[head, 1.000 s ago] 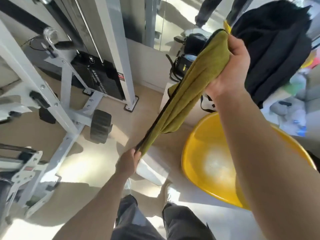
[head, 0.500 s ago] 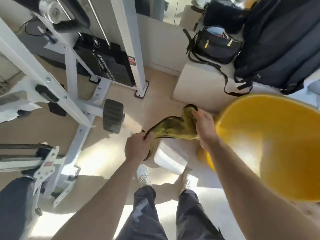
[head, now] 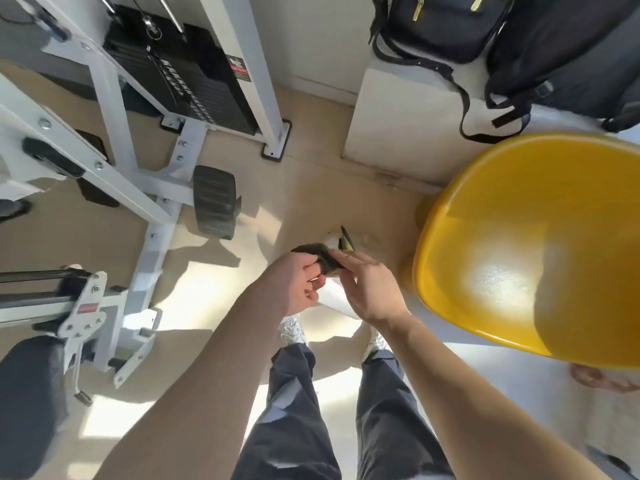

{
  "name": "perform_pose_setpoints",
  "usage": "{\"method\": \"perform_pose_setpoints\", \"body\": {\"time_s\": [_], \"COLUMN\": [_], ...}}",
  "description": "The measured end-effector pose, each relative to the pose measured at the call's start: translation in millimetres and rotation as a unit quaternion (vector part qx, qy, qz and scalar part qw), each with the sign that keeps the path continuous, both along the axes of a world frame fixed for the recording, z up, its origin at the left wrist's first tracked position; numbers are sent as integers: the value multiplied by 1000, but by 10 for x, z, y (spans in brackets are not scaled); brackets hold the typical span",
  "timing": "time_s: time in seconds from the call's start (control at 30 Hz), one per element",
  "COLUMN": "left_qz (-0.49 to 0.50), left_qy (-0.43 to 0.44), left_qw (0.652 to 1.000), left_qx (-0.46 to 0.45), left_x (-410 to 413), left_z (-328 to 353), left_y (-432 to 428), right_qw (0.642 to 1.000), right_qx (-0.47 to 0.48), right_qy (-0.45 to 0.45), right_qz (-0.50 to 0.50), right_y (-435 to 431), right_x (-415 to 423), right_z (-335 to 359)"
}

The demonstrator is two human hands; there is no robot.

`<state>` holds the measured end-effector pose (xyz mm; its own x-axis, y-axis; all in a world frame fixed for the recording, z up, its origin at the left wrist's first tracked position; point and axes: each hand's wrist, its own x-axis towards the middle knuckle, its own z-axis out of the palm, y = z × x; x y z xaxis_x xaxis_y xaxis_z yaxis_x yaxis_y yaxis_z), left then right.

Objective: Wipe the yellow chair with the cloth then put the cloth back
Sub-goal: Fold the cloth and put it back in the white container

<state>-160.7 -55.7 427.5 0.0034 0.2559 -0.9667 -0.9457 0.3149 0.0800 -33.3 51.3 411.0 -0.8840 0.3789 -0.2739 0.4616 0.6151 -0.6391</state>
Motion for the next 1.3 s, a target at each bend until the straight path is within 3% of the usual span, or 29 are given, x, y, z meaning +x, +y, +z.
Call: {"method": "perform_pose_setpoints", "body": {"time_s": [0.13,0.33,0.47,0.53,0.6,0.7,0.8,0.9,1.07,1.17,1.23,1.3], "left_qz": [113,186,202,156,87,58,36,-142,-269,-341,-385,-369], "left_qy": [-90,-117,-140,-104,-15,91,133,228,177,217,312,385], "left_qw": [987,964,951,975,996,983,976,957,945,913,868,845], "left_qx": [73,151,187,121,-4,-146,-166,-109,57,60,27,-37], "left_x": [-9,126,275,347,366,328,191,14,-88,-45,-70,-151], "left_z": [-57,-304,-564,-738,-923,-1182,-1362,-1472,-1681,-1929,-2148,-2350], "left_y": [16,-63,-210,-262,-286,-285,-179,57,404,546,617,577], "right_qw": [999,993,991,990,983,956,935,928,918,916,915,914], "right_qx": [17,-97,-104,-115,-169,-292,-347,-356,-373,-367,-369,-374], "right_qy": [-30,-55,-75,-81,-64,-40,-55,-63,-72,-96,-110,-121], "right_qz": [30,-43,-27,2,27,18,50,88,117,131,119,99], "right_y": [52,228,375,459,522,554,567,604,690,746,778,836], "right_x": [56,-36,-115,-137,-121,-90,-94,-113,-215,-261,-259,-221], "right_z": [-173,-406,-561,-555,-543,-565,-574,-568,-578,-638,-694,-755]}}
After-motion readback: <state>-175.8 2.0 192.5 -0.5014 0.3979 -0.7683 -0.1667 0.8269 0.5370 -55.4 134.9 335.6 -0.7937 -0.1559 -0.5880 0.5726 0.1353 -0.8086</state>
